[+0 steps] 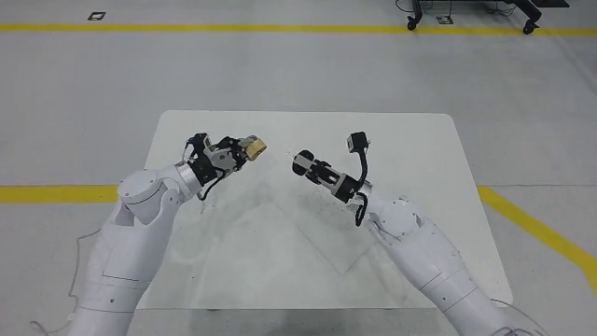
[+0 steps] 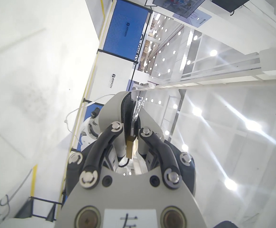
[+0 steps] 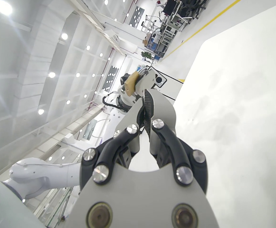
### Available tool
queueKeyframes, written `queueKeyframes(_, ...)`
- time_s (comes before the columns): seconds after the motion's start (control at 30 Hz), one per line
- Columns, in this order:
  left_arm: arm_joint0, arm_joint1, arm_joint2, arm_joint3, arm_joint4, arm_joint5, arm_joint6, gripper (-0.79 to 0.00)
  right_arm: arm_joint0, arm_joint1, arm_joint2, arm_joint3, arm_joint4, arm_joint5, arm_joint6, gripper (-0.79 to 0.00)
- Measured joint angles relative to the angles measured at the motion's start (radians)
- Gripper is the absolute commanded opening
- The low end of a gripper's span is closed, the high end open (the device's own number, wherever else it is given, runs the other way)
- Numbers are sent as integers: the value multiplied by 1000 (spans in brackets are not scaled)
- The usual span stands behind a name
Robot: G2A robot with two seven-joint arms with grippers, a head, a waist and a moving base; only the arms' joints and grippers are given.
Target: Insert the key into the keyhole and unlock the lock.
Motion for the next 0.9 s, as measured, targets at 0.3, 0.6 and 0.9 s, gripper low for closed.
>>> queueKeyframes(0.3, -10, 1, 3, 6, 15, 5, 3, -785, -2, -1, -1, -7, 23, -1, 2, -785)
queueKeyframes(0.6, 54, 12, 14, -80, 199, -94, 93, -785, -17, 2, -18, -114, 16, 291, 65, -785)
queueKeyframes(0.9, 72, 19, 7, -113, 250, -82, 86, -785, -119, 1, -27, -306, -99, 468, -146, -785)
